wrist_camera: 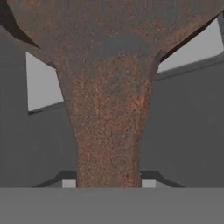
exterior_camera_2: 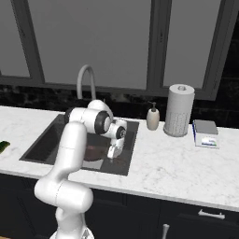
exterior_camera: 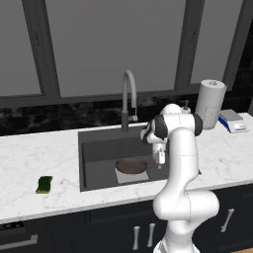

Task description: Pick the pan and sponge and place them into the sink. Then turn on the water.

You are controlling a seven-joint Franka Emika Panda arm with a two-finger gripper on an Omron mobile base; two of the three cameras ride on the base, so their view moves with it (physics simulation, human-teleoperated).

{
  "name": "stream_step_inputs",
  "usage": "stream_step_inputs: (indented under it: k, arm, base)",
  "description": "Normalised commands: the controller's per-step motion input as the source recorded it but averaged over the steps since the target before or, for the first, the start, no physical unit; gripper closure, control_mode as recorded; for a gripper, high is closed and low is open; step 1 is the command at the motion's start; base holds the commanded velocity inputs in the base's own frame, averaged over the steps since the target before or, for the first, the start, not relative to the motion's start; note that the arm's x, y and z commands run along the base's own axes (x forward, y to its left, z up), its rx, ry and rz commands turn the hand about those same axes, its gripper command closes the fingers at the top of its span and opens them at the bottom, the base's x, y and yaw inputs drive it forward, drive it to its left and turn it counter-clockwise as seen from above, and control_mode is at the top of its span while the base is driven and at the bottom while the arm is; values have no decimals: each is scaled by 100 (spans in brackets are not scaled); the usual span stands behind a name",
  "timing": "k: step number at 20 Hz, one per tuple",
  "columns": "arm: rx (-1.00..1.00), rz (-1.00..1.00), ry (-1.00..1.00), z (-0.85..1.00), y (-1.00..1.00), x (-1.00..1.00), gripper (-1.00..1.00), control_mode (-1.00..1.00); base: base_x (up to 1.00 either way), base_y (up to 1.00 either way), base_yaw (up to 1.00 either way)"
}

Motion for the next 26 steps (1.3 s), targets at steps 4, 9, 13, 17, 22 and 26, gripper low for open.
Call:
stream_step_inputs:
  k: [4, 9, 13, 17, 22, 26]
  arm:
    - [2, 0, -27, 1, 0, -26, -100, -100]
    - [9, -1, -38, 39, -1, -48, -100, -100]
    - [8, -6, -46, 81, 0, -52, -100, -100]
    - [1, -4, -36, 95, 0, -38, -100, -100]
    - [0, -1, -28, 100, 0, -37, -100, -100]
    - [0, 0, -23, 100, 0, -30, -100, -100]
  base:
    - [0, 0, 0]
    - [0, 0, 0]
    - [0, 0, 0]
    - [0, 0, 0]
    - [0, 0, 0]
    - [0, 0, 0]
